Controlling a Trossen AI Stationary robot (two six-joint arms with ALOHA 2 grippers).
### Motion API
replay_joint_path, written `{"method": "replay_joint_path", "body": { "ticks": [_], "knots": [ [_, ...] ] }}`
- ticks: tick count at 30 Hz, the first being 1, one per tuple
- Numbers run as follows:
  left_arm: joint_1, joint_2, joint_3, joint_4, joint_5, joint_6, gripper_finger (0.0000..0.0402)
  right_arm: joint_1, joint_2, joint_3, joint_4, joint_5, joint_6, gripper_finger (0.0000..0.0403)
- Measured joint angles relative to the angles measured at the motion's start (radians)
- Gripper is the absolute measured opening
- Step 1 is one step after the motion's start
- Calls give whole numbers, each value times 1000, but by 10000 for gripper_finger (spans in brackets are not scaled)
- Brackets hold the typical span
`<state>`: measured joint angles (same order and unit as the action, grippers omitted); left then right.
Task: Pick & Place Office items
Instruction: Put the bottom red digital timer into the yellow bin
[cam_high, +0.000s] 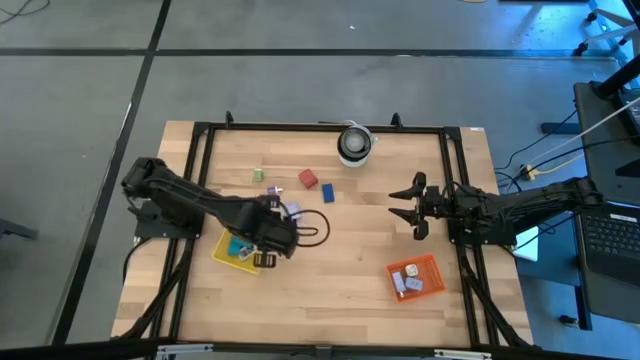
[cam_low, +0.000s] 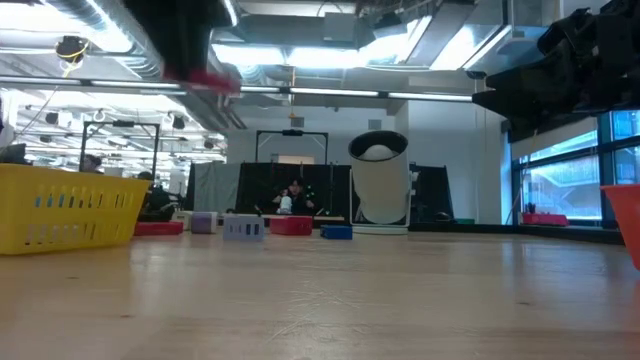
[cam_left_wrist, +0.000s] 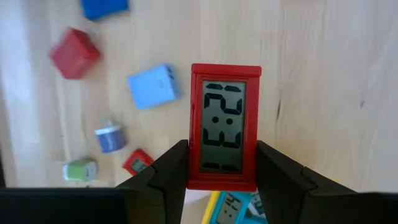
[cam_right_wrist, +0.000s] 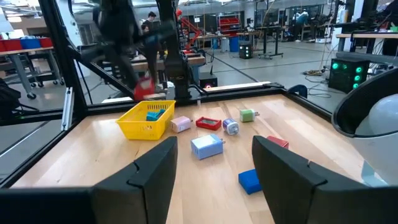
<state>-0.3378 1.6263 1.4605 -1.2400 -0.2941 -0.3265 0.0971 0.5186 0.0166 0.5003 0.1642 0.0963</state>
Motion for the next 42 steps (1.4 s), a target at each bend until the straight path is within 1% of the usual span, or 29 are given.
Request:
{"method": "replay_joint_path", "body": {
  "ticks": [4, 8, 13, 19, 24, 28, 32, 38, 42],
  "knots": [
    [-17, -130, -41, 72, -75, -45, 154, 0, 0, 0, 0, 0, 0, 210],
    [-29, -266, -155, 167, -118, -93, 151, 0, 0, 0, 0, 0, 0, 210],
    [-28, -383, -341, 204, -101, -190, 152, 0, 0, 0, 0, 0, 0, 210],
    [-49, -478, -526, 309, -36, -260, 153, 0, 0, 0, 0, 0, 0, 210],
    [-94, -530, -618, 311, -13, -364, 151, 0, 0, 0, 0, 0, 15, 210],
    [-139, -553, -666, 311, 12, -448, 157, 0, 0, 0, 0, -1, 36, 210],
    [-186, -554, -696, 315, 28, -513, 151, 0, 0, 0, -1, 0, 52, 210],
    [-241, -552, -734, 322, 56, -600, 157, 0, 0, 0, -2, 0, 52, 210],
    [-268, -541, -739, 326, 50, -621, 156, 0, 0, 0, -2, 0, 52, 210]
  ]
}}
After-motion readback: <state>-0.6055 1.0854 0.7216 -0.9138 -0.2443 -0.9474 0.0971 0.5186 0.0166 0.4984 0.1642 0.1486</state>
